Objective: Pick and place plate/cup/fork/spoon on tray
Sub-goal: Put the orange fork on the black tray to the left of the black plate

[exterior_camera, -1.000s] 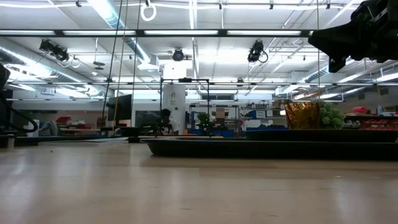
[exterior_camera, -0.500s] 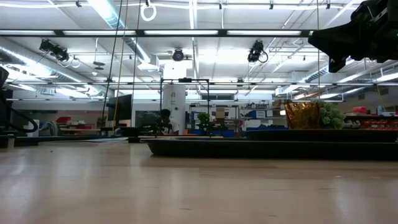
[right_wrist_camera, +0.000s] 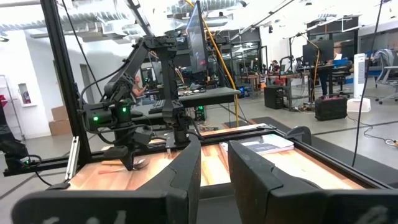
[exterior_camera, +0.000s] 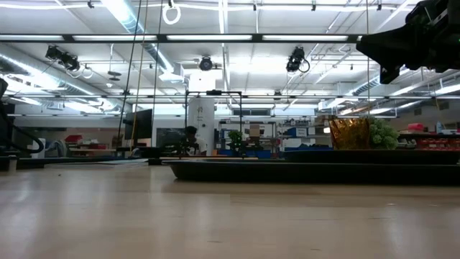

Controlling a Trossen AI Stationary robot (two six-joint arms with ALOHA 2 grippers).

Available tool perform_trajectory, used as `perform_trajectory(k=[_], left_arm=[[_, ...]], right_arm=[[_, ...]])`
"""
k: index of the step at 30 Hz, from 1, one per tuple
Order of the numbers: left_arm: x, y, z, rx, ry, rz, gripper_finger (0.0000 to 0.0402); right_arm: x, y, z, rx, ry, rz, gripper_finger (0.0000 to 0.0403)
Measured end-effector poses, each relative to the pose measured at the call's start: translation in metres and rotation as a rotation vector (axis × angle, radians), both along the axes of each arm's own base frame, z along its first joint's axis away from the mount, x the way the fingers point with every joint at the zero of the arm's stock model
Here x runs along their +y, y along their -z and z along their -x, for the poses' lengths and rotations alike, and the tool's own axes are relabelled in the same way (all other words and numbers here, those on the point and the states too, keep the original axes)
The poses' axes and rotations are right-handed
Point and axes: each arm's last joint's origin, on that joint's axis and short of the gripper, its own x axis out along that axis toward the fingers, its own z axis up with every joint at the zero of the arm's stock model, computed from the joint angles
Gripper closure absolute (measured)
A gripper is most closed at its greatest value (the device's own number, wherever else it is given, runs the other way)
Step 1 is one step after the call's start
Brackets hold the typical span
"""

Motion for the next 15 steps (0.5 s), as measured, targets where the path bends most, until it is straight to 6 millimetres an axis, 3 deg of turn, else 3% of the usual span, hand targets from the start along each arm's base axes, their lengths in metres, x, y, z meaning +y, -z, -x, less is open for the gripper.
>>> perform_trajectory(k=[15], left_arm=[[0.016,-0.009,-0.026,-0.05,-0.019,-0.054,0.0384]], right_arm=[[0.0,0.0,0.0,0.0,0.0,0.0,0.0315]])
